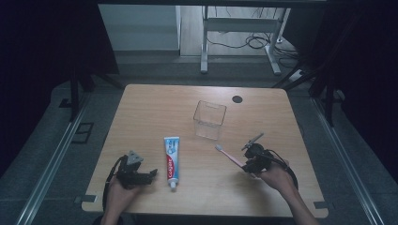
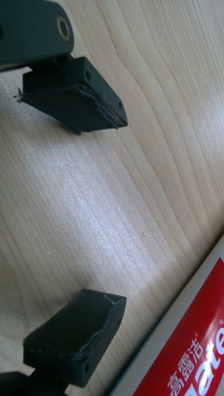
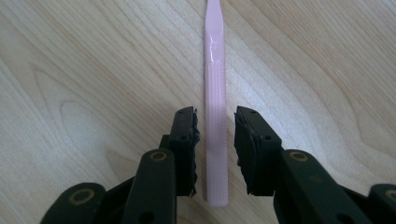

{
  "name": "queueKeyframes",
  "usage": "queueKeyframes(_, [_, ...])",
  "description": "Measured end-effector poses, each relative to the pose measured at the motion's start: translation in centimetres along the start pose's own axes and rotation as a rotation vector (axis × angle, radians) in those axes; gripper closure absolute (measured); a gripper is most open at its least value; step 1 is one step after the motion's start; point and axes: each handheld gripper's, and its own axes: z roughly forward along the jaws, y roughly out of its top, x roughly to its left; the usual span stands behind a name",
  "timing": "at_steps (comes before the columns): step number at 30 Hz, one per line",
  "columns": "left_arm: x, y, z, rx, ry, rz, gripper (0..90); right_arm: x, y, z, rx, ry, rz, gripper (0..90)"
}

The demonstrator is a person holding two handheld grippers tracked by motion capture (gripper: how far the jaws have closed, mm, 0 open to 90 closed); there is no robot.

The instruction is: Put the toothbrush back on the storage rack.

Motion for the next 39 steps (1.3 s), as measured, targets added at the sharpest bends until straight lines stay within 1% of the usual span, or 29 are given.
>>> queueKeyframes(1, [0.0, 0.0, 0.0, 0.000, -0.001, 0.000, 13.2, 0.0, 0.7, 0.2, 0.027, -0.001, -0.008, 68.3])
queueKeyframes(2, [0.0, 0.0, 0.0, 0.000, -0.001, 0.000, 13.2, 0.0, 0.7, 0.2, 0.027, -0.001, -0.008, 68.3])
queueKeyframes(3, [0.0, 0.0, 0.0, 0.000, -0.001, 0.001, 13.2, 0.1, 1.2, 0.4, 0.050, -0.003, -0.016, 68.2])
queueKeyframes(5, [0.0, 0.0, 0.0, 0.000, -0.001, 0.000, 13.2, 0.1, 1.4, 0.5, 0.056, -0.004, -0.023, 68.1])
queueKeyframes(9, [0.0, 0.0, 0.0, 0.000, -0.001, 0.001, 13.2, 0.3, 2.8, 0.9, 0.106, -0.011, -0.037, 68.1])
queueKeyframes(10, [0.0, 0.0, 0.0, 0.000, -0.001, 0.001, 13.2, 0.3, 2.8, 0.9, 0.106, -0.011, -0.037, 68.1])
queueKeyframes(11, [0.0, 0.0, 0.0, 0.000, -0.001, 0.001, 13.2, 0.4, 3.4, 1.0, 0.124, -0.014, -0.045, 68.2])
queueKeyframes(17, [0.0, 0.0, 0.0, 0.000, -0.001, 0.001, 13.2, 0.7, 5.0, 1.5, 0.182, -0.027, -0.056, 68.4])
queueKeyframes(18, [0.0, 0.0, 0.0, 0.000, -0.002, 0.000, 13.2, 0.7, 5.3, 1.7, 0.189, -0.030, -0.067, 68.6])
queueKeyframes(20, [0.0, 0.0, 0.0, 0.000, -0.001, 0.000, 13.2, 0.7, 5.5, 1.8, 0.194, -0.030, -0.069, 68.6])
queueKeyframes(21, [0.0, 0.0, 0.0, 0.000, -0.001, 0.001, 13.2, 0.8, 5.9, 2.0, 0.212, -0.037, -0.075, 69.0])
queueKeyframes(23, [0.0, 0.0, 0.0, 0.000, -0.001, 0.000, 13.2, 0.9, 6.0, 2.1, 0.218, -0.038, -0.072, 69.2])
queueKeyframes(24, [0.0, 0.0, 0.0, 0.000, -0.002, 0.001, 13.2, 0.9, 6.4, 2.4, 0.229, -0.041, -0.082, 69.5])
queueKeyframes(31, [0.0, 0.0, 0.0, 0.000, 0.000, 0.001, 13.2, 1.1, 7.0, 2.9, 0.258, -0.052, -0.088, 70.8])
queueKeyframes(36, [0.0, 0.0, 0.0, 0.000, -0.001, 0.001, 13.2, 1.2, 7.5, 3.5, 0.277, -0.064, -0.085, 74.2])
queueKeyframes(37, [0.0, 0.0, 0.0, 0.000, 0.000, 0.002, 13.2, 1.2, 7.5, 3.7, 0.289, -0.068, -0.082, 76.1])
queueKeyframes(39, [0.0, 0.0, 0.0, 0.000, 0.000, 0.001, 13.2, 1.1, 7.6, 3.8, 0.289, -0.066, -0.081, 77.1])
